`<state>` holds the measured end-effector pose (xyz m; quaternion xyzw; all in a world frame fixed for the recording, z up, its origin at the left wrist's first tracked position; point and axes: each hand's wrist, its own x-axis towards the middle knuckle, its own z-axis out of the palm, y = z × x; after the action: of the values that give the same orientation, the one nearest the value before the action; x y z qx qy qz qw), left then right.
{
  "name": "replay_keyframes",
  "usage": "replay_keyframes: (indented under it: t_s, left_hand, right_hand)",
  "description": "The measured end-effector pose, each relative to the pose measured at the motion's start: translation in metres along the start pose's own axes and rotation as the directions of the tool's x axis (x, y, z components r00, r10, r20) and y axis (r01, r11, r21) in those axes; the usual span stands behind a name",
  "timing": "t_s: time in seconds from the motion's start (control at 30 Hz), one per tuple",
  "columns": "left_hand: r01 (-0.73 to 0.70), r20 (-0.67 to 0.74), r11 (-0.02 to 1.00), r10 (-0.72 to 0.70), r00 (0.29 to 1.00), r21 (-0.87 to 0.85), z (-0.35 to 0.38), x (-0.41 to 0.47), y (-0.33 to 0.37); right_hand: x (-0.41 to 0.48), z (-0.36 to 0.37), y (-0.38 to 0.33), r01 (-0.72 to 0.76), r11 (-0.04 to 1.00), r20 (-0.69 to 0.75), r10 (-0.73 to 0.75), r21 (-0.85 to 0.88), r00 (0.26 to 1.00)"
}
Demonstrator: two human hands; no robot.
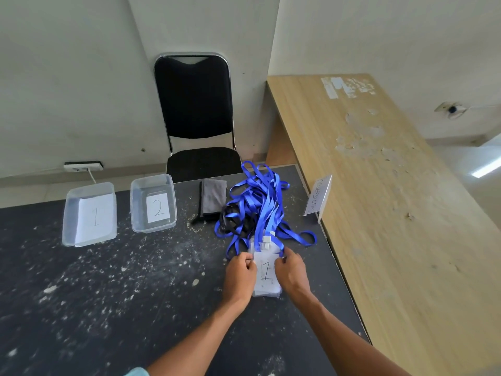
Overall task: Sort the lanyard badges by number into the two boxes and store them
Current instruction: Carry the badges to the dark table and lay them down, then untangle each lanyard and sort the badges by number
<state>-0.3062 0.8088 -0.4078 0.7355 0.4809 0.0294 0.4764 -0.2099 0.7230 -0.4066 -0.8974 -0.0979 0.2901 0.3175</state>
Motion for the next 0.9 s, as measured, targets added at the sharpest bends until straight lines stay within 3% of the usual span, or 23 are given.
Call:
replay_keyframes:
  t_s: [0.27, 0.37, 0.53, 0.73, 0.9]
  left_hand:
    - [0.069, 0.042, 0.979, -0.063, 0.997, -0.194, -0.013, 0.002, 0.001]
    - [0.197, 0.167, 0.901, -0.141, 0.976, -0.386, -0.021, 0.008, -0.003]
    - [0.349, 0.375, 0.749, -0.144, 0.916, -0.564, -0.045, 0.013, -0.016]
    - [0.379, 0.316, 0.639, -0.216, 0.924, -0.67, -0.077, 0.026, -0.031]
    - [0.372, 0.254, 0.643, -0.273, 0.928, -0.67, -0.103, 0.041, -0.048]
  right_hand:
    - [-0.008, 0.0, -0.011, 0.016, 1.0, -0.016, -0.016, 0.003, 1.0]
    - [-0.004, -0.003, -0.013, 0.021, 1.0, -0.016, -0.021, 0.007, 1.0]
    - [0.009, -0.01, -0.03, 0.022, 0.994, 0.007, -0.021, -0.11, 1.0]
    - [0.028, 0.002, -0.078, 0.174, 0.928, -0.034, -0.196, -0.33, 0.98]
    - [0.043, 0.033, -0.116, 0.392, 0.804, 0.033, -0.424, -0.447, 0.905]
